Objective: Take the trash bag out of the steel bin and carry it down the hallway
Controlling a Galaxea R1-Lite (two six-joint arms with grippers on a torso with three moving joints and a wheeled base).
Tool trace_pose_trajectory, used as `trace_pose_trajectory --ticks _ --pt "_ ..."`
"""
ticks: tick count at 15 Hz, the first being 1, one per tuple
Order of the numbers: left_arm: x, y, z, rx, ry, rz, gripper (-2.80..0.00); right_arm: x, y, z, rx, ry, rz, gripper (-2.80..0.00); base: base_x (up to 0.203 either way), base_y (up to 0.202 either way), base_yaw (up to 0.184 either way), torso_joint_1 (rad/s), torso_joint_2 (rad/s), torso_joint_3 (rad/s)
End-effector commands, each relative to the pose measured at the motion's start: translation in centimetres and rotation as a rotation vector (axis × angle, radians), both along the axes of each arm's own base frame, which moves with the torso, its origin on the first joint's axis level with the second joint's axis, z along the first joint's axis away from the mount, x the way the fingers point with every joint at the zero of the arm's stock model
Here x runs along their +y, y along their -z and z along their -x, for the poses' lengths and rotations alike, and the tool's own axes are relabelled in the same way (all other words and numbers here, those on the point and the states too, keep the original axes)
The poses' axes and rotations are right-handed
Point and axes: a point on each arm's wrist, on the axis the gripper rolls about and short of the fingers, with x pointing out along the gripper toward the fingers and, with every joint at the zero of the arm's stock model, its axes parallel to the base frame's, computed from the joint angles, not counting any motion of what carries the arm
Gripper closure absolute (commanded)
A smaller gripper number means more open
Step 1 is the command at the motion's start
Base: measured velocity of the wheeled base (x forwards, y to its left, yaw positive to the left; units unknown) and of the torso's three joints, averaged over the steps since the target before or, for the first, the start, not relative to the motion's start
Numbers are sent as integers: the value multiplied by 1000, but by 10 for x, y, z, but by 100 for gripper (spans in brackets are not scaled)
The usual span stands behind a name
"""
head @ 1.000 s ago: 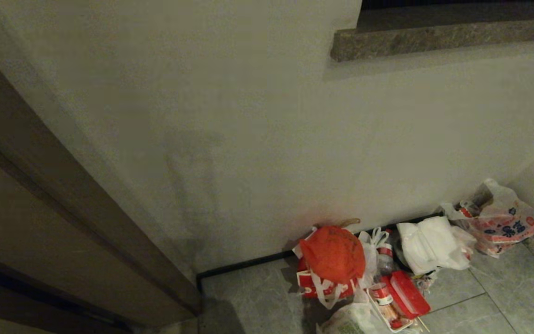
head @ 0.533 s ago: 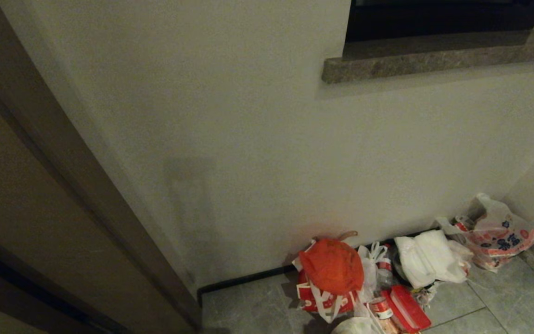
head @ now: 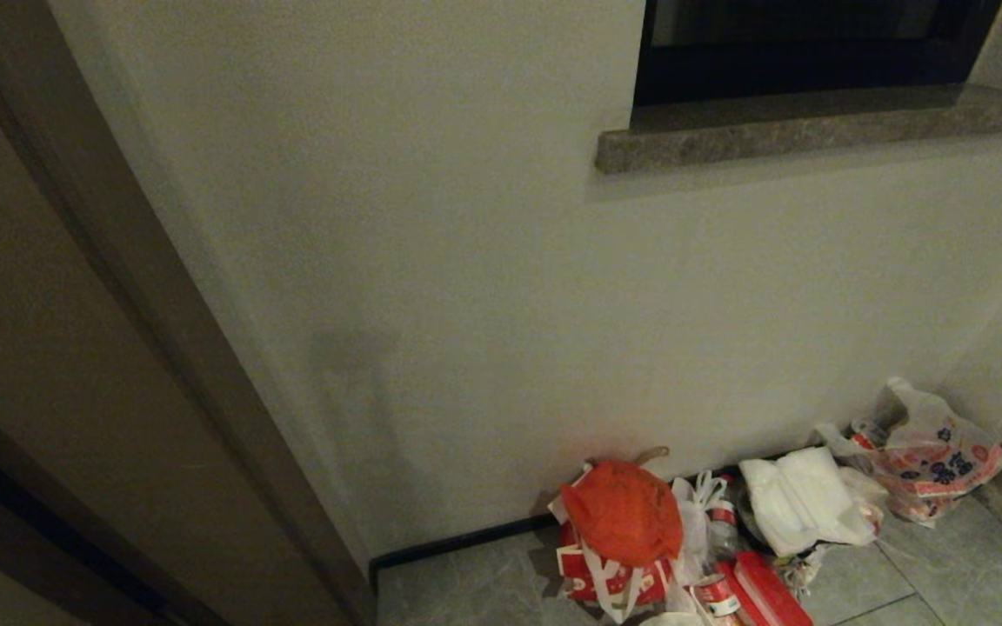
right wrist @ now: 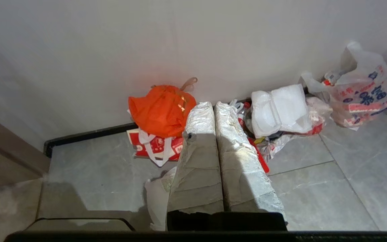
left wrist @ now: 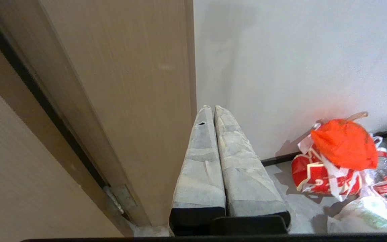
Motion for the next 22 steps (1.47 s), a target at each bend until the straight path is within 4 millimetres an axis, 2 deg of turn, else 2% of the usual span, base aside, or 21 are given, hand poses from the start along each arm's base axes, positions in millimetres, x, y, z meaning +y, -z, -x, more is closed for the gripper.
trace_pose_trajectory --ticks 1,14,22 --pt "0 1 0 1 0 1 0 0 0 0 3 0 0 0 0 0 0 -119 404 292" --pt "0 1 0 1 0 1 0 0 0 0 1 1 0 0 0 0 0 -65 435 366" --pt "0 1 0 2 0 1 0 0 0 0 0 -5 1 0 0 0 0 2 51 53"
